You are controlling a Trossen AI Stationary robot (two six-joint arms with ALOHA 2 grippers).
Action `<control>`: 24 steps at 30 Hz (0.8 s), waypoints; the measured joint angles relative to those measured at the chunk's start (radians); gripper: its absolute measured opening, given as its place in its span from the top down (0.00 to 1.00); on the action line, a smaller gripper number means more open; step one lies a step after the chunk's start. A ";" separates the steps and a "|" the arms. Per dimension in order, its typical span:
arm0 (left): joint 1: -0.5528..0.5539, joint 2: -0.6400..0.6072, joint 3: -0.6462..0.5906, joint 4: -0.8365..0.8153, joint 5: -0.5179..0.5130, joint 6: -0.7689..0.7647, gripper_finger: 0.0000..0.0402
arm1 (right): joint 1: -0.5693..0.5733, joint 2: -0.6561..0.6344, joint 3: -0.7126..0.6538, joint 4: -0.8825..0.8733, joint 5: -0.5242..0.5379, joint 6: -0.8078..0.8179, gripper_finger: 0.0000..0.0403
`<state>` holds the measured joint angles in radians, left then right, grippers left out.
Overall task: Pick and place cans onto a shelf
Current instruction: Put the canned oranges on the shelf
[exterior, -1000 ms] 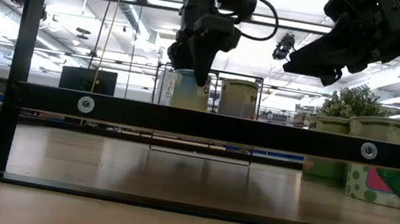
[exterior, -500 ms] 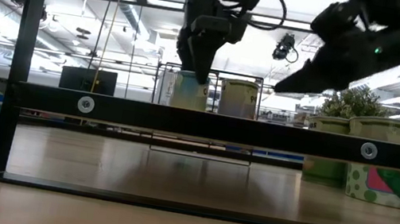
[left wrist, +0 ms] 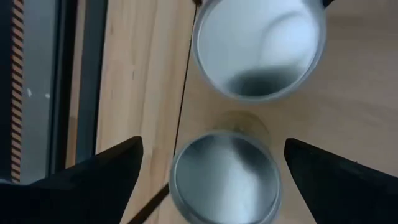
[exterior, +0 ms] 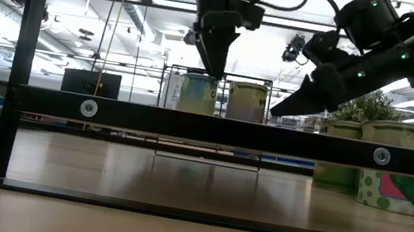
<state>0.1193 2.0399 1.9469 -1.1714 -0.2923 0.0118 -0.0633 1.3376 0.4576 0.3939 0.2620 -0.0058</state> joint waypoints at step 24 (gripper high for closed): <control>-0.149 -0.072 -0.007 0.042 -0.026 -0.056 0.01 | -0.045 0.061 -0.001 0.166 -0.073 -0.108 0.59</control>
<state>-0.0293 1.9678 1.9394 -1.1294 -0.3185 -0.0440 -0.1085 1.3983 0.4568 0.5602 0.1886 -0.1135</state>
